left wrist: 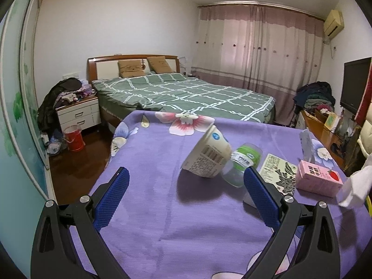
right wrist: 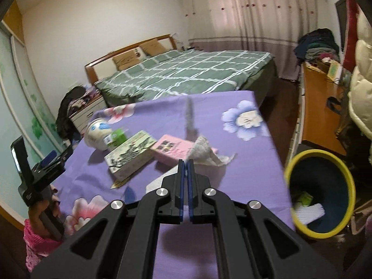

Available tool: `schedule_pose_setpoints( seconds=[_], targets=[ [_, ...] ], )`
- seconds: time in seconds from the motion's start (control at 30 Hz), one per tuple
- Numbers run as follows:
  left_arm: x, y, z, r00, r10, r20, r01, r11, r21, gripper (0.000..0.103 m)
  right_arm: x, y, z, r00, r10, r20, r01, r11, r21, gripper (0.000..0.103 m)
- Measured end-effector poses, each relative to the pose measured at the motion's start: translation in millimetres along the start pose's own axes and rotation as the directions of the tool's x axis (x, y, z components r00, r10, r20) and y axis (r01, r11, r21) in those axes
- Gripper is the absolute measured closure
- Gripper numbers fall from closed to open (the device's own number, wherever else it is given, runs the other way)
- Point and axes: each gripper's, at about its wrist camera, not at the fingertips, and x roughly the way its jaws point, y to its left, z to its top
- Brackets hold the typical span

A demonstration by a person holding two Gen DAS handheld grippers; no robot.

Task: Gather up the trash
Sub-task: 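Carry the tissue to the yellow bin and open the right gripper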

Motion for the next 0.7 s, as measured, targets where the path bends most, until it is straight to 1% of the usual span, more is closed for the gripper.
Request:
schedule_pose_setpoints(
  seconds=[0.2,0.4,0.57,0.7],
  targets=[
    [-2,-9,-1,0.999,-0.045,0.005,0.044,0.999,0.031,0.006,-15,-33,5,0.996,-0.077,0.041,0.074,0.996,0.051,0.100],
    [-6,-22,-1,0.996,-0.081,0.020,0.079,0.994,0.079,0.006,-29,-73,8,0.979,-0.188,0.072,0.179,0.977,0.117,0.100],
    [-7,-29,-2,0.994,-0.107,0.016,0.105,0.989,0.101,0.006,-26,-113,4,0.960,-0.276,0.044,0.264,0.947,0.180,0.100],
    [-5,-29,-1,0.993,-0.119,0.008,0.118,0.988,0.095,0.006,-15,-136,-2,0.947,-0.320,0.005,0.311,0.925,0.216,0.100]
  ],
)
